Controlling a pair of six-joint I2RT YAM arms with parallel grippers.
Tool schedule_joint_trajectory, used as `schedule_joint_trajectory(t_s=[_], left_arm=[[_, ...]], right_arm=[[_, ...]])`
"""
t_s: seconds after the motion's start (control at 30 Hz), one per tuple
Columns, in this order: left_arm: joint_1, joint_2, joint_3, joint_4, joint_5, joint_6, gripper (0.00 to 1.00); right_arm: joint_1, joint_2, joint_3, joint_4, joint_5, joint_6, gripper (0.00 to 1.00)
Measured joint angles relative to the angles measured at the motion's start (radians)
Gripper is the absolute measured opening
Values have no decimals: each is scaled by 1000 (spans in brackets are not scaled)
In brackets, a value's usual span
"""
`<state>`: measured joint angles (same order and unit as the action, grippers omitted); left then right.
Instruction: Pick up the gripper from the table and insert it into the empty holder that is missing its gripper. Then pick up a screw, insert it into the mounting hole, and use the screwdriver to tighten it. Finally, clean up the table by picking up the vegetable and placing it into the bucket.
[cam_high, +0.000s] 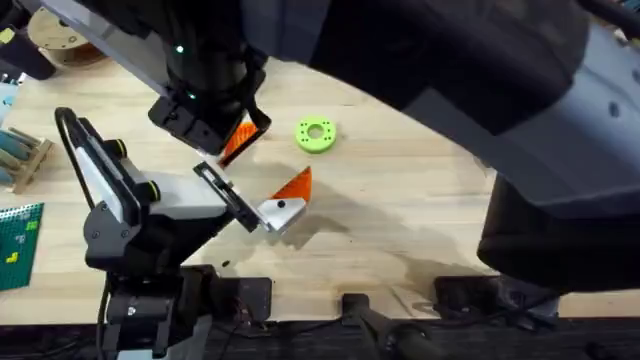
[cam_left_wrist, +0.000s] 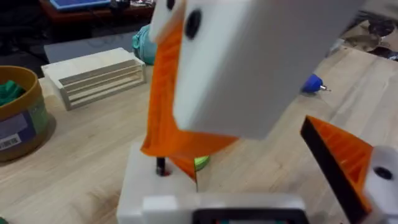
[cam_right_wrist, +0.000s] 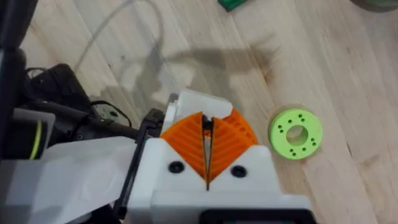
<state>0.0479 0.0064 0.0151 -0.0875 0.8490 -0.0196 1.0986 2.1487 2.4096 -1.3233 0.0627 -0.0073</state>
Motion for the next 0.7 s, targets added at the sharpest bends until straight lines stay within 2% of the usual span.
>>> schedule_joint_trajectory(t_s=[0.7], left_arm=[[0, 0, 0, 0, 0, 2, 985]], right_arm=[[-3, 0, 0, -12, 19, 0, 5]])
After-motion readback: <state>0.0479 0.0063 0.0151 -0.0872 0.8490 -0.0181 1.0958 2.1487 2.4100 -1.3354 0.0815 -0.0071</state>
